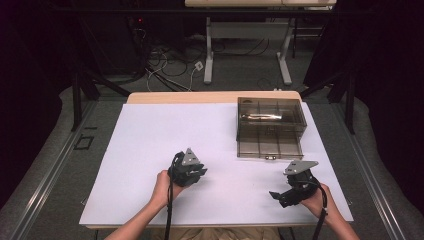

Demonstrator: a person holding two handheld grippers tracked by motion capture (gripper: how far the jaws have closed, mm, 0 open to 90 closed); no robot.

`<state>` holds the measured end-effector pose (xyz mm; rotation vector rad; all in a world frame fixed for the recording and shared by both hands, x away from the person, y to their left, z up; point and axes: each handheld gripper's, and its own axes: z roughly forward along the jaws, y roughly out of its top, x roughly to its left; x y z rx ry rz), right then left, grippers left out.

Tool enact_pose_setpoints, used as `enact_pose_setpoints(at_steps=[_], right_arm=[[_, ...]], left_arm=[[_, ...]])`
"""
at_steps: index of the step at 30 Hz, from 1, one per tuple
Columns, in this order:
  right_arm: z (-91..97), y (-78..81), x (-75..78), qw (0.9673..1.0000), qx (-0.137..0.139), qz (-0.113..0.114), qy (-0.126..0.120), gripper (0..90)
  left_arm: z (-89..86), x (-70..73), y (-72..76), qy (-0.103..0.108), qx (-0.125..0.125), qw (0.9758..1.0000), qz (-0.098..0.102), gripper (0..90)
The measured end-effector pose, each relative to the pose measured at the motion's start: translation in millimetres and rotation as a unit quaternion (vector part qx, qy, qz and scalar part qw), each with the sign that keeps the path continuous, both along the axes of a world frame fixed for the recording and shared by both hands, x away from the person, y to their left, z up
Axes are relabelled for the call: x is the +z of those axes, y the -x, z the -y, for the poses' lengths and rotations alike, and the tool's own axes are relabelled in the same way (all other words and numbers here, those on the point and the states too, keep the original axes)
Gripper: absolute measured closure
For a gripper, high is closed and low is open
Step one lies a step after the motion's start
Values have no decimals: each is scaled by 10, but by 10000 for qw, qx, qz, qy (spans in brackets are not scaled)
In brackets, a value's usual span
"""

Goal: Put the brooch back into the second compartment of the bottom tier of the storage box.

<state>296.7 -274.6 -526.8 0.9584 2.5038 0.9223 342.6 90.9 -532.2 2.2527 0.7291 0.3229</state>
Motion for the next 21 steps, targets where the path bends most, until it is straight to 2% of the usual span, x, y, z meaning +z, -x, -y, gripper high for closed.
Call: enact_pose_setpoints(at_steps=[8,21], right_arm=[[-1,-1,-2,10000,14,-7,-10,0],[-1,0,-2,10000,18,-10,-13,0]], left_arm=[[179,-12,-4,31,-158,9999,12,766],[402,-70,-9,18,-403,9991,-93,765]])
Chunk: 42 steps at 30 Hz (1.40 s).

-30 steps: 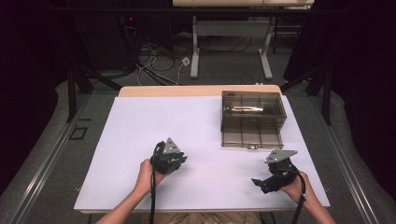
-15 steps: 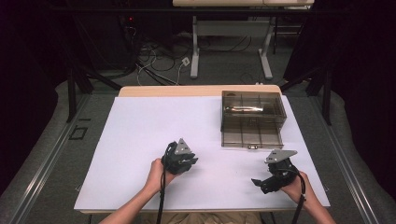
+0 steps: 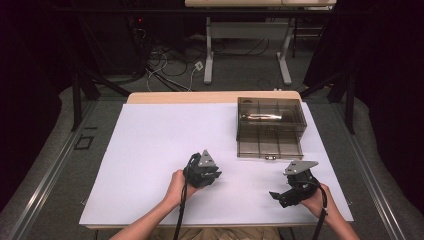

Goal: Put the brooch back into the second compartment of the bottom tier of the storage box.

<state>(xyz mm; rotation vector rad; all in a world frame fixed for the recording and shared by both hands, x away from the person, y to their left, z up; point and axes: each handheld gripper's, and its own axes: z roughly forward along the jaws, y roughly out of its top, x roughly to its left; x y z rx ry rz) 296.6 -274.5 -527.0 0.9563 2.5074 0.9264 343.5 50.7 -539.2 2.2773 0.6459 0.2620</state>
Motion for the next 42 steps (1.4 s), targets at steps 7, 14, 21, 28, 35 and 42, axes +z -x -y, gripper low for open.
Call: enact_pose_setpoints(at_steps=[7,14,21,28,35,42], right_arm=[[0,1,-1,10000,6,-6,0,0],[-1,3,4,10000,18,-11,31,0],[-5,1,-6,10000,10,0,24,0],[2,-1,-6,10000,21,-9,9,0],[2,2,0,10000,22,-31,28,0],[9,5,6,10000,29,-31,21,0]], left_arm=[[109,-41,0,-50,-138,9999,-43,765],[203,-96,-19,-119,-268,9995,-112,765],[257,-148,-53,-142,-331,9991,-214,765],[290,-160,-58,-142,-359,9989,-246,756],[261,-119,-49,-202,-358,9990,-199,458],[126,-54,-23,-101,-329,9991,-260,232]])
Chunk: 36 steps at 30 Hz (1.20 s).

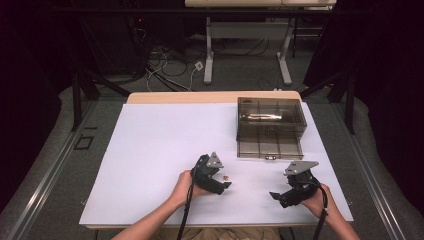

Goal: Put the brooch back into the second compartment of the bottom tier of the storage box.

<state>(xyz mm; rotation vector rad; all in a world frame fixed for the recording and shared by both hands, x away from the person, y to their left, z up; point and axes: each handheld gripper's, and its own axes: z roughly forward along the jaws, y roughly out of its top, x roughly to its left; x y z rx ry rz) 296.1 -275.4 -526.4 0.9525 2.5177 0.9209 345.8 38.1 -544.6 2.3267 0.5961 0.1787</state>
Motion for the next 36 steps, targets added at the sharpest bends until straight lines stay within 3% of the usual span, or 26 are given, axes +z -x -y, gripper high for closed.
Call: enact_pose_setpoints(at_steps=[2,9,14,16,25,27,36], right_arm=[[2,1,5,10000,-8,-6,-12,0],[-4,-1,1,10000,3,-4,-16,0],[-14,3,1,10000,11,-26,-31,0],[-13,2,1,10000,40,-17,8,0],[-36,19,12,9999,46,142,-16,0],[-30,15,25,9999,57,109,-48,0],[-63,12,11,9999,76,110,-73,0]], left_arm=[[-64,17,9,9,1,10000,-10,169],[-261,46,54,-5,120,9999,-18,88],[-334,57,103,-191,106,9998,17,42],[-359,57,111,-174,106,9998,13,2],[-545,111,187,-275,197,9993,128,0],[-594,121,209,-183,259,9994,120,0],[-808,151,296,-301,395,9986,170,0]])
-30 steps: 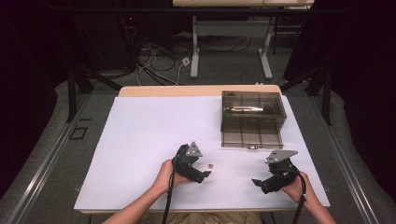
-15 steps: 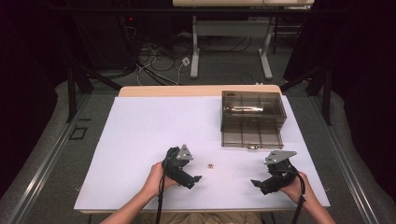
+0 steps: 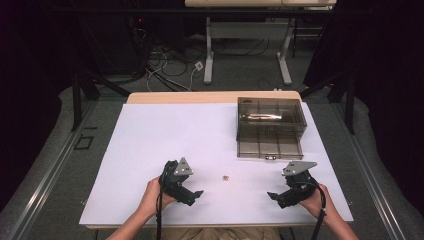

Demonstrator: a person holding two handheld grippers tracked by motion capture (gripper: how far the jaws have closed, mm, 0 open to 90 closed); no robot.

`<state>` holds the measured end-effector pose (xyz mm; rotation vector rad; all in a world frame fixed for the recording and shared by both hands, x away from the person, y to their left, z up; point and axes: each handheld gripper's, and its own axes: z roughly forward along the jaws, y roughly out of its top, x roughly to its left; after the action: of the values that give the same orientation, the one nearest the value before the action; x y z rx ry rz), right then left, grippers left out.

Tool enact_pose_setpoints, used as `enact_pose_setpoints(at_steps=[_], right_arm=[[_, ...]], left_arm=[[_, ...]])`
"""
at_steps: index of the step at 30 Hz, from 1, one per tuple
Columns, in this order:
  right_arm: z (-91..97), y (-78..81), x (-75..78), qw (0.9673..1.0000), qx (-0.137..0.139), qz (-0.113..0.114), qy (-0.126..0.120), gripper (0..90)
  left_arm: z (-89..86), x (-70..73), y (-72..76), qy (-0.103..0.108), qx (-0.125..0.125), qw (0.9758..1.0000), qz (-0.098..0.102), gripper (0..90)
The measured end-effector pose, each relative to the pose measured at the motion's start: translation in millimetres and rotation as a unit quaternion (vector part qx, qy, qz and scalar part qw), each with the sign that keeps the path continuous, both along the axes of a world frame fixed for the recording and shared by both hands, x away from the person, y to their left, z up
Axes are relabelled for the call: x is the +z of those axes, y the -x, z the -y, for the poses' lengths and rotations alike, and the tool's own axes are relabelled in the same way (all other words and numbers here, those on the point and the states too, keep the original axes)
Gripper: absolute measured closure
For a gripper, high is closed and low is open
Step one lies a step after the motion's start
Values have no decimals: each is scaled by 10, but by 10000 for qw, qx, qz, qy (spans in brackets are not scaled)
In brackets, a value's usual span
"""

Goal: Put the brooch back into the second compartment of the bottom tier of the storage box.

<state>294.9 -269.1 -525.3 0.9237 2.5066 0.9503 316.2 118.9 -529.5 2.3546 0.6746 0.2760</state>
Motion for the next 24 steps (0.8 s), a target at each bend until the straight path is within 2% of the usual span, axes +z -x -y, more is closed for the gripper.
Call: enact_pose_setpoints(at_steps=[5,12,14,15,19,21,24], right_arm=[[-33,3,5,10000,48,-62,15,0],[-96,-3,6,9999,130,-52,5,0],[-118,-9,-4,9999,146,15,-23,0],[-127,-10,0,9998,172,-41,-3,0],[-172,-25,-3,9998,220,-19,10,0],[-196,-33,-4,9997,224,-15,11,0],[-227,-49,-5,9995,301,-30,37,0]], left_arm=[[-102,-1,49,-49,99,9999,48,0],[-246,20,102,-38,236,9997,87,0],[-291,19,117,-48,283,9995,96,0],[-313,15,126,-32,328,9994,82,0],[-386,4,154,-49,415,9991,117,0],[-412,-4,166,-46,445,9990,40,0],[-457,-7,173,-59,500,9987,108,0]])
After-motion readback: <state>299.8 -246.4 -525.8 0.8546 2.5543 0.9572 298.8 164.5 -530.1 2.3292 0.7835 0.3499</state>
